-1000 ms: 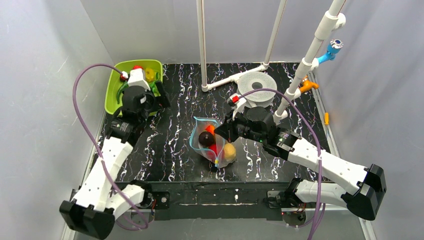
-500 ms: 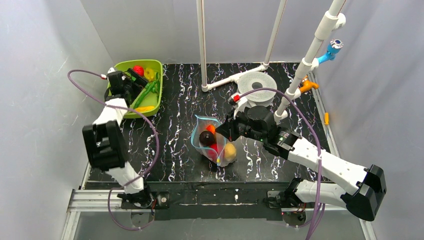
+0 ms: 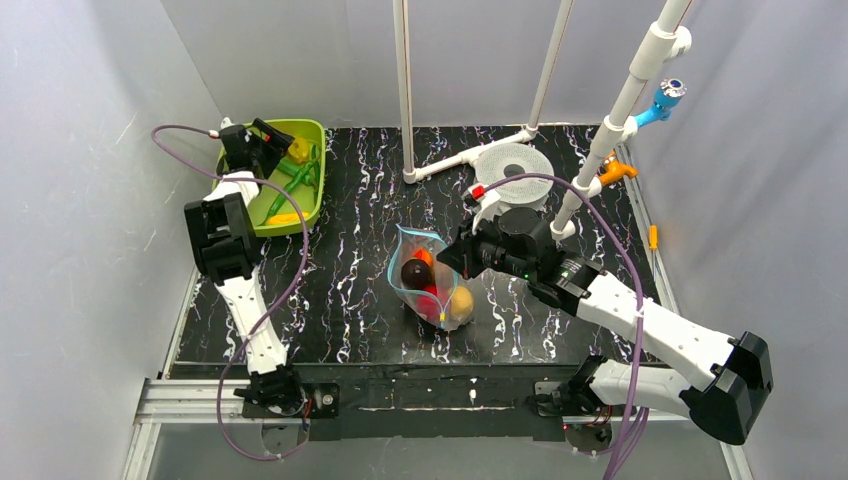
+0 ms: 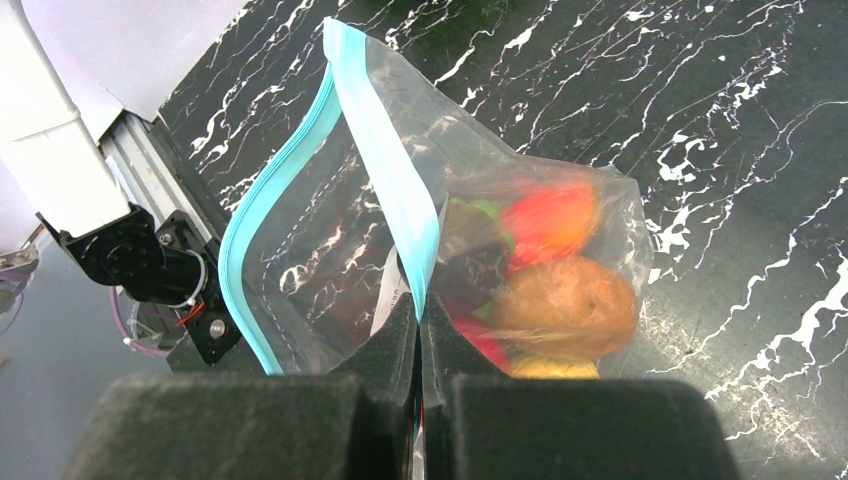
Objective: Place the food in the zip-top bag and seal the zipper
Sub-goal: Pick up the fake fruit from the bin.
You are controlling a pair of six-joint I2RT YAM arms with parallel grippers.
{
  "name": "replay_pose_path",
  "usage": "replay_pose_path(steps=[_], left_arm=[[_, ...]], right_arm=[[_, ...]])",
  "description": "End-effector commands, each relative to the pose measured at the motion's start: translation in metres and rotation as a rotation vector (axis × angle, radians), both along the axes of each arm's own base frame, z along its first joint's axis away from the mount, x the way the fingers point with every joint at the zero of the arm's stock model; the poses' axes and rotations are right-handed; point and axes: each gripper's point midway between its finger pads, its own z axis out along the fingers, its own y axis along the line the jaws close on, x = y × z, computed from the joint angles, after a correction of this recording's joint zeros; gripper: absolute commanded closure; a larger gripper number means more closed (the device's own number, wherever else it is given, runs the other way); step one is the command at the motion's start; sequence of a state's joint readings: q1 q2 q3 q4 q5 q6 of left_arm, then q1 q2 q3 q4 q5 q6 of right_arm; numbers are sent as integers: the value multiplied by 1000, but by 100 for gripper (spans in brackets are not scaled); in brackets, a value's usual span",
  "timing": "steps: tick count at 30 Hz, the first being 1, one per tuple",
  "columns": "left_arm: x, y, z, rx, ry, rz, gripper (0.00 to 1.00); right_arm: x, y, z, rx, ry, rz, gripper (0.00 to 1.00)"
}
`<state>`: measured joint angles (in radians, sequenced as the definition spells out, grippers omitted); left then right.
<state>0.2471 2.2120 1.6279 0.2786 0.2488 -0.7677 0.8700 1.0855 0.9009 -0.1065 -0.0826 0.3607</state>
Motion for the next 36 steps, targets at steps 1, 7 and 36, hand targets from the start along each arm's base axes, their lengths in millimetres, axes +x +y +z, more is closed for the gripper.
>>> replay_pose_path(steps=[1,7,36], left_arm=[[21,6,18,104,-77,23,20],[38,-5,-11,72,-82,42,24],[48,-17,-60,402,152,128,55]], right_arm=[[3,-3,11,20,-17,-5,99],[7,-4,7,12,-1,-10,99],[18,-12,0,3,26,-41,99]])
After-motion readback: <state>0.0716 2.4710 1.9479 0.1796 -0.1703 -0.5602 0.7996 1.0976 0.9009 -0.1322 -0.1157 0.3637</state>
